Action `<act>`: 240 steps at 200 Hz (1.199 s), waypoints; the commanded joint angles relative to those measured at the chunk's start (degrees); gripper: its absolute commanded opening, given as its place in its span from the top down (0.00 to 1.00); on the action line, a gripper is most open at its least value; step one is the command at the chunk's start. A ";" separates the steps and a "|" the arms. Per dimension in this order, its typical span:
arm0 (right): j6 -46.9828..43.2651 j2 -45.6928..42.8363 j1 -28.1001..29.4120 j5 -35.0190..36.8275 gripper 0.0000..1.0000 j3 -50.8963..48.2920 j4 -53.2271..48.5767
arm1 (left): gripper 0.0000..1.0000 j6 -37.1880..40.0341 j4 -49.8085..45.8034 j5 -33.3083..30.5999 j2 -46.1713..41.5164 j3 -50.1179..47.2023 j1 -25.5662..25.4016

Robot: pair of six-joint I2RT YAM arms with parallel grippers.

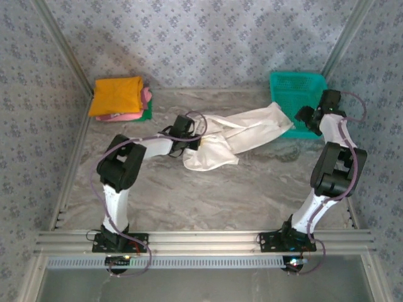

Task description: Fold and stack the t-shirts

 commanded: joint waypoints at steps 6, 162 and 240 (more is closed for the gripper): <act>0.31 4.33 -2.42 3.73 0.24 0.75 -2.62 | 1.00 0.57 -3.69 -5.52 -10.11 -6.45 5.85; -2.28 -12.66 15.16 10.22 0.17 12.48 -16.45 | 0.20 3.79 -17.56 -5.34 -35.14 -14.33 9.99; 2.48 -12.19 33.68 1.53 0.29 -9.52 -8.00 | 0.16 1.30 -11.35 1.29 -27.76 -20.44 -3.75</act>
